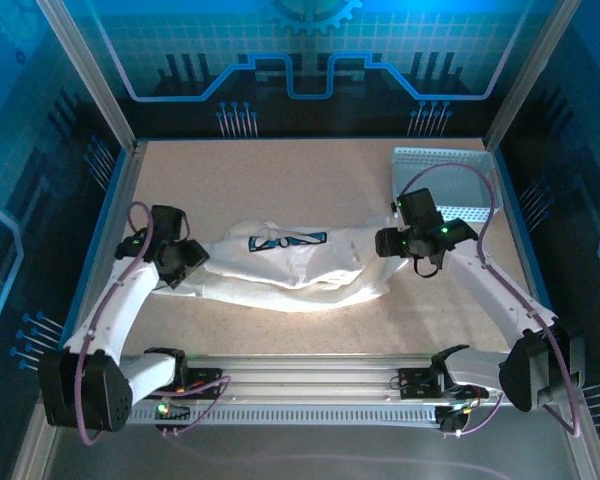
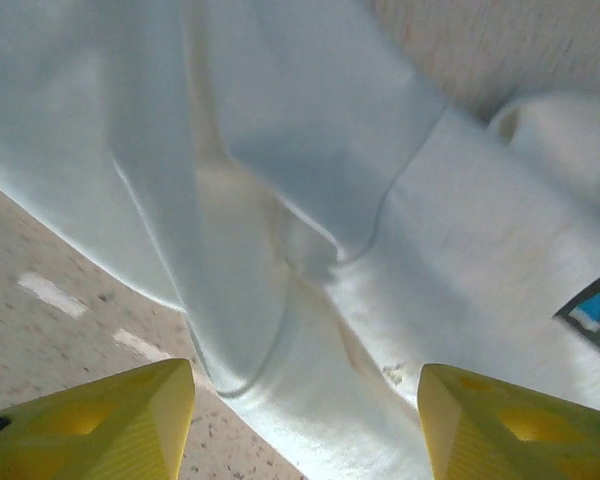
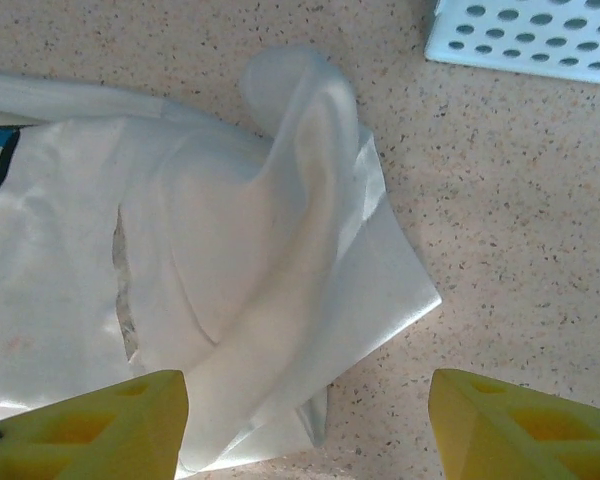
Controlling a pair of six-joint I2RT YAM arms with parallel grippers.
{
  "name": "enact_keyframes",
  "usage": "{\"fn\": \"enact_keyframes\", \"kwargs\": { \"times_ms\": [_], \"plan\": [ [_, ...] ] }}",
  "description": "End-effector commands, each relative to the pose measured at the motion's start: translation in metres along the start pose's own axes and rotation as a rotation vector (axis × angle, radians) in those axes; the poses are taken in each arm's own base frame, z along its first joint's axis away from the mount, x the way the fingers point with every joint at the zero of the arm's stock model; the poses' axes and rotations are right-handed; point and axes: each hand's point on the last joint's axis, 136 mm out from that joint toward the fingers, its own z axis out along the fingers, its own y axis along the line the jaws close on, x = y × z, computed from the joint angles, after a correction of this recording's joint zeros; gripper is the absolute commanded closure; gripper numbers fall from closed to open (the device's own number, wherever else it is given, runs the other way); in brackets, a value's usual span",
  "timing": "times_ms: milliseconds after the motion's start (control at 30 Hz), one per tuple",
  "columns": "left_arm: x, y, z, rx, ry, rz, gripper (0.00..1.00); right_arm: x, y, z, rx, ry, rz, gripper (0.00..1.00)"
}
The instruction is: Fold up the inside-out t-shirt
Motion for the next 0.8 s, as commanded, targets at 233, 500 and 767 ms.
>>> {"fn": "enact_keyframes", "kwargs": {
  "times_ms": [233,500,767],
  "plan": [
    [0.015,-0.021,0.046,0.016,0.043,0.077,0.34,0.008,0.001,0.011,-0.018,0.005,0.029,0.33],
    [-0.003,-0.040,0.066,0.009,0.034,0.115,0.71,0.007,0.013,0.030,-0.100,0.026,0.041,0.31],
    [-0.015,-0.053,0.065,0.023,0.012,0.118,0.99,-0.009,0.035,0.045,-0.189,0.043,0.055,0.40]
  ]
}}
